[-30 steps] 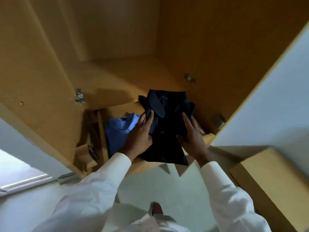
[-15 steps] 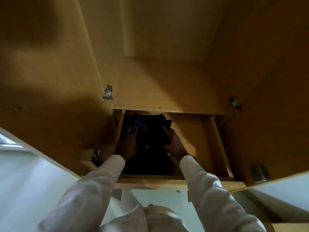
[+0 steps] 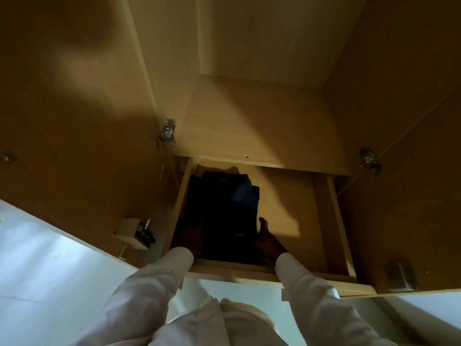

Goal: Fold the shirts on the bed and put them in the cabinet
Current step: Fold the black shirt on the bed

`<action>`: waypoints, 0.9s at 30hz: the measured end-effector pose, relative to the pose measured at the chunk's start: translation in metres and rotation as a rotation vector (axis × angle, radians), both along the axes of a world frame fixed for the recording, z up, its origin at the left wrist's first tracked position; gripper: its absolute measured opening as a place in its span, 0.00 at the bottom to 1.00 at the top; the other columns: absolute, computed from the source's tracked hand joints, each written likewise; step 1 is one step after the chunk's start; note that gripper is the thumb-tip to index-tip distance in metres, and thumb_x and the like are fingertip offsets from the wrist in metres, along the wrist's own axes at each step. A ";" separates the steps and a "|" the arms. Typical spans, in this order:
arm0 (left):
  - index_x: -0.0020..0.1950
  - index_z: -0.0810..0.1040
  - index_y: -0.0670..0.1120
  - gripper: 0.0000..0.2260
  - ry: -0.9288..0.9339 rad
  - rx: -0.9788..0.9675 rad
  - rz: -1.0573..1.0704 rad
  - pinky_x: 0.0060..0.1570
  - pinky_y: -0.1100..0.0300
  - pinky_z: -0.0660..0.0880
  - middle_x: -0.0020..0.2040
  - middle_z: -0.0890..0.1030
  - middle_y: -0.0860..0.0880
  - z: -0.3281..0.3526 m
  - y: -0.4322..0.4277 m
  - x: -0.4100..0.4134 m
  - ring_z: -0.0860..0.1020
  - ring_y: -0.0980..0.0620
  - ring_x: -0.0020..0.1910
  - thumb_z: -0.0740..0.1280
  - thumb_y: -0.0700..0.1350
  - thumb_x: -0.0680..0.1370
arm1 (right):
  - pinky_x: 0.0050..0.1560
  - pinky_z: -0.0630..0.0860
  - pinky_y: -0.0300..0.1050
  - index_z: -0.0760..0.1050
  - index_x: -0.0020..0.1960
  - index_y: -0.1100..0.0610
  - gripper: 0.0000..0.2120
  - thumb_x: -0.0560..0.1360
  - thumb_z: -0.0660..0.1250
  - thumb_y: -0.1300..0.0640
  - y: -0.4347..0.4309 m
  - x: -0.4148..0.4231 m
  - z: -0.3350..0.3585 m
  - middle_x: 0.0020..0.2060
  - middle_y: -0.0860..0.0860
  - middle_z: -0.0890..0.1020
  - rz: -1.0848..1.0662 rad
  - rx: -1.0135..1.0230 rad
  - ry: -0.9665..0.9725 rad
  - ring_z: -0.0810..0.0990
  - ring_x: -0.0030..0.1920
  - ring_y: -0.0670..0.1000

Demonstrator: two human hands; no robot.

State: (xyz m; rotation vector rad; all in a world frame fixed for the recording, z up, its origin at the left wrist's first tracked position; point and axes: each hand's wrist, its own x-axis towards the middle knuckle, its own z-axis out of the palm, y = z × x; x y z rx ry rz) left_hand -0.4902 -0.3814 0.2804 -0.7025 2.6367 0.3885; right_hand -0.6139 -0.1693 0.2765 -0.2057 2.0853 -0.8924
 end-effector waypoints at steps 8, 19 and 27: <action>0.73 0.68 0.42 0.17 -0.147 0.008 0.176 0.69 0.52 0.67 0.70 0.72 0.43 0.021 0.006 0.007 0.70 0.43 0.70 0.51 0.41 0.86 | 0.46 0.77 0.48 0.49 0.80 0.51 0.36 0.79 0.67 0.53 0.019 -0.002 0.001 0.63 0.60 0.77 0.130 0.168 0.061 0.80 0.54 0.59; 0.68 0.73 0.43 0.13 -0.061 0.074 0.045 0.67 0.52 0.71 0.67 0.76 0.42 0.042 0.009 0.008 0.74 0.43 0.66 0.59 0.44 0.84 | 0.53 0.80 0.58 0.62 0.73 0.52 0.32 0.73 0.72 0.50 0.026 0.006 0.005 0.54 0.57 0.81 0.133 0.269 0.190 0.81 0.53 0.61; 0.51 0.83 0.50 0.05 0.519 0.777 -0.054 0.39 0.66 0.72 0.35 0.80 0.61 0.061 0.064 0.019 0.76 0.65 0.34 0.69 0.41 0.78 | 0.48 0.81 0.47 0.78 0.61 0.48 0.17 0.74 0.65 0.60 0.063 0.074 0.060 0.55 0.45 0.81 -0.143 -0.048 0.758 0.83 0.47 0.46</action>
